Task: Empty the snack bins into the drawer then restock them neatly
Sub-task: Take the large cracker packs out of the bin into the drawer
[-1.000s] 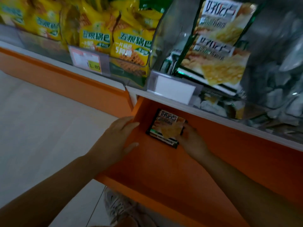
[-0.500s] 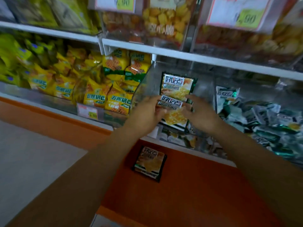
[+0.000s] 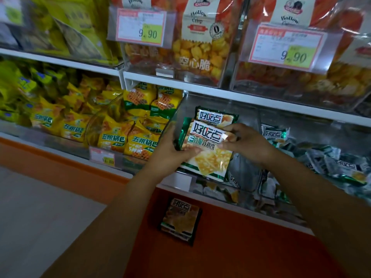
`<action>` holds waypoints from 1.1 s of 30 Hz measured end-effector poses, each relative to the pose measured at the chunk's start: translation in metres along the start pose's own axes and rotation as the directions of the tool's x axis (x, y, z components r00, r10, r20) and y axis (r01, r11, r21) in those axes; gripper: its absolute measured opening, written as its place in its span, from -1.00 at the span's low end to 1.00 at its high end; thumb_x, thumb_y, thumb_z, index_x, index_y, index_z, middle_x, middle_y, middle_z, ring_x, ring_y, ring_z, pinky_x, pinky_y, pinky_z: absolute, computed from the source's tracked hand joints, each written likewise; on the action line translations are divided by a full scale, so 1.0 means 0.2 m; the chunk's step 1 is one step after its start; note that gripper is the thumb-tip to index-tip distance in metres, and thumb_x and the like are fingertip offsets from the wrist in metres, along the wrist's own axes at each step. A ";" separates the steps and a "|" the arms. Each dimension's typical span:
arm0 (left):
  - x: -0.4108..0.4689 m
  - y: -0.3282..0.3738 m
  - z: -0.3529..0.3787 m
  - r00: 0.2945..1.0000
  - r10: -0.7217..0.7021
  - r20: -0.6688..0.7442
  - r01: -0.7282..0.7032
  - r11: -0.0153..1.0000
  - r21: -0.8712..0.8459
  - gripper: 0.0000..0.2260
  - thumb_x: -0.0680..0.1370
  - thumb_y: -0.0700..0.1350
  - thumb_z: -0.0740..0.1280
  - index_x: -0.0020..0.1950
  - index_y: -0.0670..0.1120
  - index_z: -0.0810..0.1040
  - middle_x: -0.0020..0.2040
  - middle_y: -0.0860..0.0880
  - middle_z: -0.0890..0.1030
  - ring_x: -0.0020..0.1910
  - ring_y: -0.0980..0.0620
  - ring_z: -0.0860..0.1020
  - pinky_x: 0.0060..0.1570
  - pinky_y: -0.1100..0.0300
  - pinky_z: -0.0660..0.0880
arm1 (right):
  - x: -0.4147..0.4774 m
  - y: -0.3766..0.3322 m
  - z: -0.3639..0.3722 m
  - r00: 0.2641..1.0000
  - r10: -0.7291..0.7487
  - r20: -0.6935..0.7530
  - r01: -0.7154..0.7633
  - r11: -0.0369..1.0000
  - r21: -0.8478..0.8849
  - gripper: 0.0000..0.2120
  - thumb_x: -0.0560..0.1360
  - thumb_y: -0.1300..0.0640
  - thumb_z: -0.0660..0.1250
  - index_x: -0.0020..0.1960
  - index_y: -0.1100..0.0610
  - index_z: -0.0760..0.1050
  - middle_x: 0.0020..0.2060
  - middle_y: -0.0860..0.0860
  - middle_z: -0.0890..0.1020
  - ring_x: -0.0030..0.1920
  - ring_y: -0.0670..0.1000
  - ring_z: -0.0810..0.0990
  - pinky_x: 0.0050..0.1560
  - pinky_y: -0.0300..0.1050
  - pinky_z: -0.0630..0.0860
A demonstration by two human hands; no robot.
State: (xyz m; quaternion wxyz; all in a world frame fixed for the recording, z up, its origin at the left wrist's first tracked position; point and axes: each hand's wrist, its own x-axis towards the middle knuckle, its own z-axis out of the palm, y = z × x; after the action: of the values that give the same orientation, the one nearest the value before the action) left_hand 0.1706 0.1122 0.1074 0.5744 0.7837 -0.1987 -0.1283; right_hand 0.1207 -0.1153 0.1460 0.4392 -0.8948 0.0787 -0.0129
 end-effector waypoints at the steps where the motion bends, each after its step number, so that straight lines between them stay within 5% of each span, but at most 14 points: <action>1: -0.02 0.04 -0.01 0.999 -0.013 0.047 0.013 1.000 0.010 -0.63 0.46 0.14 0.47 0.22 0.21 0.47 0.14 0.22 0.57 0.12 0.20 0.54 0.05 0.30 0.49 | -0.01 0.00 0.00 1.000 -0.005 -0.005 0.005 0.997 0.070 -0.55 0.43 0.17 0.48 0.28 0.13 0.45 0.17 0.05 0.52 0.01 -0.06 0.52 -0.16 -0.38 0.43; 3: -0.03 0.07 -0.03 0.997 -0.028 0.071 0.023 0.997 0.069 -0.90 0.55 0.08 0.36 0.06 0.19 0.54 -0.01 0.30 0.53 -0.01 0.27 0.51 -0.15 0.45 0.37 | 0.00 -0.02 0.01 1.000 -0.014 -0.008 0.014 0.995 0.101 -0.63 0.51 0.11 0.41 0.29 0.10 0.47 0.14 -0.01 0.55 0.01 -0.07 0.54 -0.14 -0.40 0.43; 7: 0.00 0.08 -0.13 0.994 0.036 -0.102 -0.021 0.989 0.148 -0.73 0.52 0.12 0.39 0.14 0.02 0.58 -0.04 0.23 0.57 -0.04 0.23 0.52 -0.19 0.33 0.38 | 0.18 0.01 -0.02 0.995 -0.090 -0.031 0.080 0.965 -0.248 -0.71 0.63 0.08 0.20 0.28 0.17 0.52 0.24 0.03 0.53 0.21 0.01 0.50 0.05 -0.34 0.34; 12: -0.03 0.10 -0.27 0.977 0.036 -0.210 -0.008 0.991 0.132 -0.90 0.50 0.08 0.43 -0.11 0.10 0.55 -0.20 0.23 0.58 -0.27 0.41 0.51 -0.38 0.49 0.34 | 0.48 0.14 -0.05 0.977 -0.160 -0.137 0.058 0.829 -0.557 -0.67 0.52 0.21 0.30 0.25 0.28 0.52 0.19 0.29 0.55 0.17 0.25 0.55 0.18 -0.02 0.43; 16: -0.07 0.10 -0.33 0.976 -0.019 -0.219 0.039 0.995 0.087 -0.82 0.48 0.12 0.42 -0.09 0.03 0.59 -0.19 0.12 0.62 -0.21 0.23 0.55 -0.26 0.26 0.39 | 0.55 0.14 -0.04 0.989 -0.063 -0.136 -0.043 0.751 -0.659 -0.44 0.45 -0.13 0.11 0.22 0.25 0.50 0.15 0.31 0.55 0.07 0.15 0.51 0.01 -0.07 0.36; 19: -0.07 0.10 -0.33 0.975 -0.047 -0.215 0.060 0.997 0.056 -0.78 0.47 0.14 0.42 -0.04 0.02 0.62 -0.14 0.10 0.65 -0.13 0.15 0.58 -0.21 0.22 0.39 | 0.54 0.14 -0.05 0.981 -0.061 -0.182 -0.098 0.656 -0.749 -0.58 0.50 -0.07 0.34 0.21 0.20 0.51 0.17 0.25 0.52 0.20 0.21 0.45 0.14 -0.05 0.38; 24: -0.14 0.07 -0.34 0.979 -0.113 -0.170 0.112 0.994 -0.017 -0.69 0.39 0.21 0.43 0.00 0.04 0.63 -0.09 0.08 0.68 -0.03 0.06 0.63 0.03 0.00 0.57 | 0.41 0.09 -0.03 0.984 -0.032 -0.174 -0.056 0.876 -0.478 -0.66 0.43 0.15 0.48 0.12 0.23 0.47 0.09 0.22 0.55 0.11 0.19 0.52 -0.07 -0.18 0.32; 26: -0.20 0.05 -0.35 0.978 -0.158 -0.138 0.143 0.983 -0.113 -0.65 0.36 0.20 0.43 0.06 0.07 0.63 -0.03 0.07 0.70 0.00 0.01 0.66 0.04 -0.08 0.60 | 0.27 0.04 0.00 0.972 -0.107 -0.210 0.006 0.903 -0.430 -0.70 0.47 0.16 0.44 0.14 0.22 0.46 0.04 0.18 0.58 0.06 0.19 0.55 -0.07 -0.13 0.38; 29: -0.33 0.05 -0.35 0.961 -0.211 -0.178 0.166 0.957 -0.236 -0.61 0.32 0.15 0.44 0.09 0.05 0.61 -0.03 0.03 0.71 -0.01 -0.02 0.68 -0.16 0.07 0.63 | 0.01 -0.07 0.05 0.930 -0.263 -0.258 0.135 0.895 -0.426 -0.65 0.52 0.16 0.39 0.26 0.19 0.43 0.12 0.16 0.58 0.07 0.16 0.57 -0.01 -0.18 0.39; 33: -0.55 0.04 -0.38 0.952 -0.252 -0.175 0.227 0.962 -0.155 -0.61 0.32 0.18 0.53 0.06 0.06 0.63 -0.05 0.07 0.71 -0.02 0.03 0.67 -0.12 0.06 0.60 | -0.38 -0.17 0.10 0.904 -0.298 -0.306 0.180 0.916 -0.359 -0.59 0.55 0.15 0.34 0.38 0.10 0.38 0.25 0.06 0.51 0.16 0.02 0.51 0.08 -0.28 0.36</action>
State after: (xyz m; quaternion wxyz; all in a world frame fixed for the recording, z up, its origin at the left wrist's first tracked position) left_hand 0.1032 0.2248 0.1353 0.6222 0.7705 -0.0364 -0.1336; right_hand 0.0521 -0.0687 0.1636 0.2607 -0.9400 0.0457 -0.2154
